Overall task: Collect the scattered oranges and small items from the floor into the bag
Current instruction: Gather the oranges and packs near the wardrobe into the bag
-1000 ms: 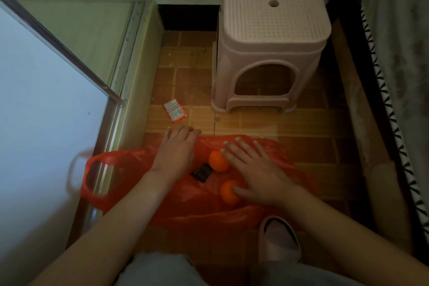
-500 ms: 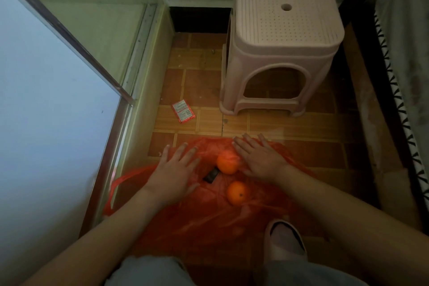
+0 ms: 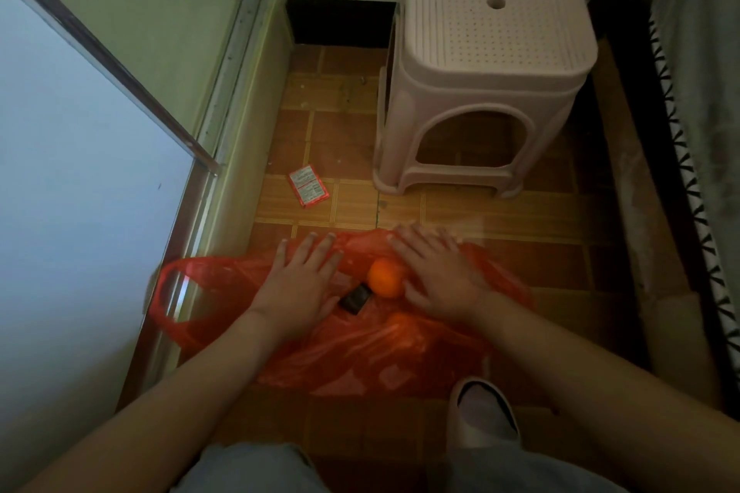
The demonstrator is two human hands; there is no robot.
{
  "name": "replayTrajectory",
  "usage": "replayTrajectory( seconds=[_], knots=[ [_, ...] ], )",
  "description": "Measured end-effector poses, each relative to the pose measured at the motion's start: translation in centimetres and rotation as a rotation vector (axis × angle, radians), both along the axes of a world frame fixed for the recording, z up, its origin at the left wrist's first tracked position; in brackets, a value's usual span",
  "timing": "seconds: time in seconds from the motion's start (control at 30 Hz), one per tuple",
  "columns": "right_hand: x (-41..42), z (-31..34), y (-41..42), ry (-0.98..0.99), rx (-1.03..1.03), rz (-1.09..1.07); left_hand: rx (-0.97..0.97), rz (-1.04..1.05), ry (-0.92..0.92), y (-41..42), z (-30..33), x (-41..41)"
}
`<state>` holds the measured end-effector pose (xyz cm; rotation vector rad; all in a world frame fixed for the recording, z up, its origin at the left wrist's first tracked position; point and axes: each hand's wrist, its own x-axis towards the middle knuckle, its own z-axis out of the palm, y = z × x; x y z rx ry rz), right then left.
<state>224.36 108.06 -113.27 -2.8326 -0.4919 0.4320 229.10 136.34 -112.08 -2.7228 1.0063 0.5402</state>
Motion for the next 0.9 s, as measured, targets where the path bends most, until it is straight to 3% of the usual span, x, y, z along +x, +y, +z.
replayTrajectory(
  seconds=[0.17, 0.37, 0.73, 0.9],
  knots=[
    [-1.8, 0.0, 2.4, -0.12, 0.011, 0.277, -0.018, 0.064, -0.012, -0.2, -0.7, 0.1],
    [-1.6, -2.2, 1.7, 0.064, -0.14, 0.303, -0.034, 0.08, 0.014, -1.0, -1.2, 0.1],
    [0.1, -3.2, -1.5, 0.249, 0.011, -0.06, 0.066, 0.112, 0.027, -0.6, -2.0, 0.0],
    [0.1, -3.7, -3.1, 0.307, -0.018, -0.173, 0.125, 0.181, 0.001, 0.0, -2.0, 0.1]
  ],
)
